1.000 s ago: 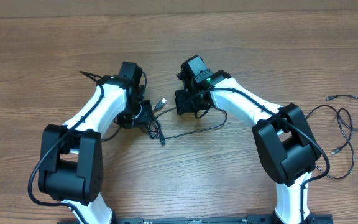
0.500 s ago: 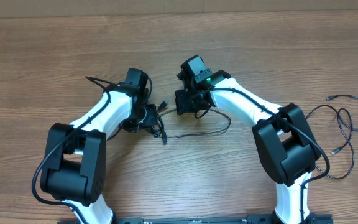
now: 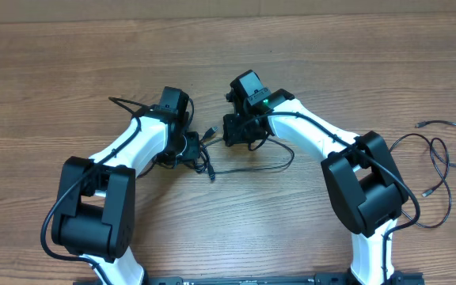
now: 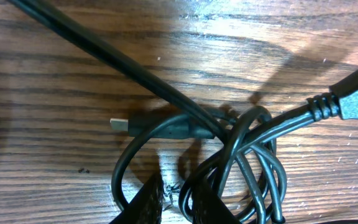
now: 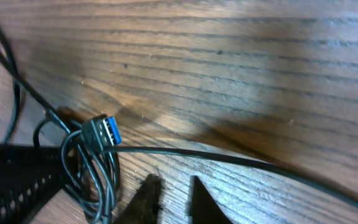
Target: Untangle cables
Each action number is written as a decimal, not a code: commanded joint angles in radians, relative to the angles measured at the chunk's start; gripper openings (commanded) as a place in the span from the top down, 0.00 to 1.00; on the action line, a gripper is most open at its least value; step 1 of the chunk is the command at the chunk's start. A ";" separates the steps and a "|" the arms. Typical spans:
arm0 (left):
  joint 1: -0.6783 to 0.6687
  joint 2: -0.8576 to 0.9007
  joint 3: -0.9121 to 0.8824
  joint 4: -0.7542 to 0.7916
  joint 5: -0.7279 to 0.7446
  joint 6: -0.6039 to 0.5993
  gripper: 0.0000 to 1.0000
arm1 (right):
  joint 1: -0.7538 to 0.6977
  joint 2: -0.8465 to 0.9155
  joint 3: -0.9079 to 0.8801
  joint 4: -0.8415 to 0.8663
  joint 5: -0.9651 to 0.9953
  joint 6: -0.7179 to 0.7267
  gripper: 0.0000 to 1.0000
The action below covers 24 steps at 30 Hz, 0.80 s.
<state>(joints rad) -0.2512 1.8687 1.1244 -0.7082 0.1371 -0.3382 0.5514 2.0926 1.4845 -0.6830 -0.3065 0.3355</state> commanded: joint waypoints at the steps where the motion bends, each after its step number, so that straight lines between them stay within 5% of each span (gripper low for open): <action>1: -0.012 0.012 -0.017 0.012 -0.018 0.002 0.82 | 0.004 0.003 -0.001 -0.004 -0.006 0.005 0.73; 4: -0.012 0.013 -0.023 0.022 -0.014 0.002 0.86 | 0.004 0.003 -0.001 -0.008 -0.078 -0.009 0.71; 5: -0.012 0.013 -0.023 0.022 -0.014 0.003 0.96 | 0.004 0.003 -0.001 -0.009 -0.138 -0.051 0.68; 15: 0.024 0.012 0.028 -0.021 0.193 0.141 0.96 | 0.004 0.003 -0.006 -0.006 -0.203 -0.055 0.66; 24: 0.035 0.012 0.105 -0.040 0.370 0.182 0.96 | 0.004 0.003 -0.006 -0.006 -0.200 -0.056 0.53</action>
<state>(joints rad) -0.2199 1.8687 1.1885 -0.7406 0.4095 -0.1925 0.5514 2.0930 1.4845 -0.6933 -0.4980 0.2867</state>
